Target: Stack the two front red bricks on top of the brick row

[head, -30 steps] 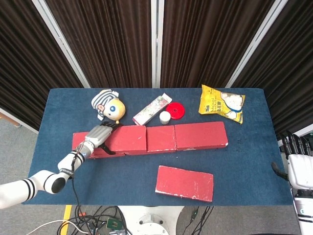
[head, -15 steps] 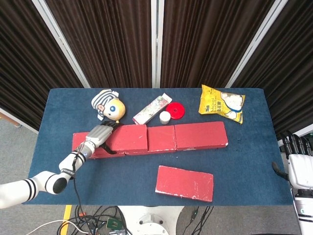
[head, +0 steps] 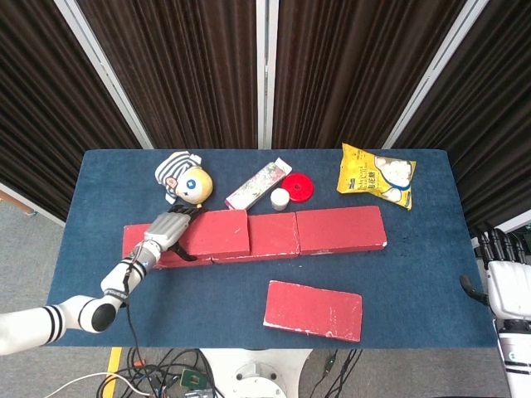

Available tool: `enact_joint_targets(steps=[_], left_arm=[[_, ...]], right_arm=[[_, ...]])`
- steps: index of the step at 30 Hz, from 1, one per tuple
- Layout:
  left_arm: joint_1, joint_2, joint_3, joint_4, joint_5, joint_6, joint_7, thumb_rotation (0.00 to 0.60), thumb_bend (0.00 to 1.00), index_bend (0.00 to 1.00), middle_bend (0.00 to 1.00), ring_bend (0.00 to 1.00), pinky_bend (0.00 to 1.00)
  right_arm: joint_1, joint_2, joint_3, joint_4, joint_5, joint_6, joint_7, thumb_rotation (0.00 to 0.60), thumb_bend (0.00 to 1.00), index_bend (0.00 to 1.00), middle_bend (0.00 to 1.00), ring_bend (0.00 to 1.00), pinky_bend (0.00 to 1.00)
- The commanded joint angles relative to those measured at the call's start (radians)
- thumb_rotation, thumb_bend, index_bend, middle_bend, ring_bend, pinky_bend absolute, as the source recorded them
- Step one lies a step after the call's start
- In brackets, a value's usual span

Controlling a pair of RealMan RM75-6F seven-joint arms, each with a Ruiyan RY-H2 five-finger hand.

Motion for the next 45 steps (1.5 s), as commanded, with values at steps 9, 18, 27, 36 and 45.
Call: enact_joint_targets(steps=[9, 18, 27, 36, 45], left_arm=[[-0.004, -0.001, 0.004, -0.020, -0.022, 0.018, 0.020, 0.600, 0.09, 0.11, 0.28, 0.23, 0.00], [-0.008, -0.001, 0.006, -0.034, -0.047, 0.031, 0.037, 0.600, 0.09, 0.11, 0.28, 0.23, 0.00], [-0.007, -0.008, 0.012, -0.036, -0.063, 0.043, 0.050, 0.600, 0.09, 0.11, 0.28, 0.24, 0.00], [-0.007, -0.012, 0.018, -0.026, -0.049, 0.042, 0.056, 0.600, 0.09, 0.11, 0.28, 0.24, 0.00], [-0.004, -0.019, 0.013, -0.025, -0.054, 0.039, 0.044, 0.600, 0.09, 0.11, 0.28, 0.24, 0.00]], right_arm=[[0.003, -0.004, -0.001, 0.017, 0.000, -0.008, 0.021, 0.600, 0.22, 0.00, 0.00, 0.00, 0.00], [0.003, -0.005, -0.001, 0.018, 0.002, -0.008, 0.022, 0.600, 0.22, 0.00, 0.00, 0.00, 0.00], [0.005, -0.008, -0.001, 0.022, 0.003, -0.011, 0.023, 0.600, 0.22, 0.00, 0.00, 0.00, 0.00], [0.006, -0.007, -0.002, 0.023, 0.008, -0.019, 0.030, 0.600, 0.22, 0.00, 0.00, 0.00, 0.00], [0.008, -0.006, -0.005, 0.022, 0.006, -0.025, 0.034, 0.600, 0.22, 0.00, 0.00, 0.00, 0.00]])
